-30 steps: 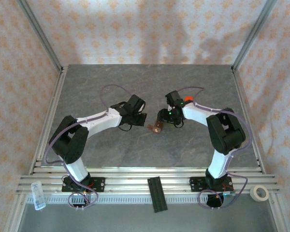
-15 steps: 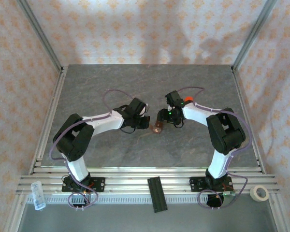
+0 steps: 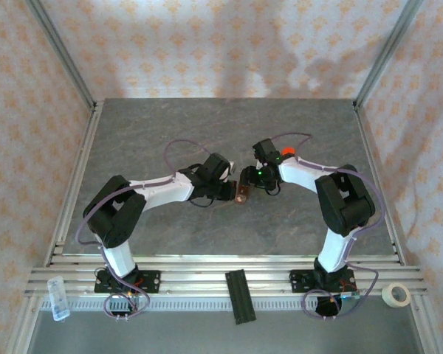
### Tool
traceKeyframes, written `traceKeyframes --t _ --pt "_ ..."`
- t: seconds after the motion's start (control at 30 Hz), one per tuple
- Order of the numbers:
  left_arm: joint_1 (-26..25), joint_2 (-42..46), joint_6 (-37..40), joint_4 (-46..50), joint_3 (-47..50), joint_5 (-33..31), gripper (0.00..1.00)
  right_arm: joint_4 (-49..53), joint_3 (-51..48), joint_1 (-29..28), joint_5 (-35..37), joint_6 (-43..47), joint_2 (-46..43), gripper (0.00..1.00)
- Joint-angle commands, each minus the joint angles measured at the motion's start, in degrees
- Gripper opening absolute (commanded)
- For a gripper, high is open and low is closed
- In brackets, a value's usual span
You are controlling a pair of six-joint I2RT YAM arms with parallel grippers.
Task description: Sort the pills into containers
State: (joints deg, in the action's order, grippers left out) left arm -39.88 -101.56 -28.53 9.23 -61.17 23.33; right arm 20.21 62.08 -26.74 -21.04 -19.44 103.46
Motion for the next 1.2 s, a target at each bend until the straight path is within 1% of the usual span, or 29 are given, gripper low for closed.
traceKeyframes --t 0.0,0.3,0.93,1.17 --pt "-1.1 -0.7 -0.5 -0.9 -1.4 0.0 0.0 3.2 -2.6 -0.2 3.3 0.2 3.0 0.65" --pt "-3.2 -2.7 -0.4 -0.7 -3.2 -0.4 0.0 2.9 -2.8 -0.2 3.1 0.0 3.4 0.65" --pt "-4.7 -7.1 0.2 -0.2 -6.0 -1.7 0.0 2.6 -3.2 -0.2 2.9 -0.1 3.4 0.65" --pt "-5.2 -7.5 0.6 0.3 -6.4 -3.6 0.0 2.4 -3.4 -0.2 2.7 0.0 3.3 0.65"
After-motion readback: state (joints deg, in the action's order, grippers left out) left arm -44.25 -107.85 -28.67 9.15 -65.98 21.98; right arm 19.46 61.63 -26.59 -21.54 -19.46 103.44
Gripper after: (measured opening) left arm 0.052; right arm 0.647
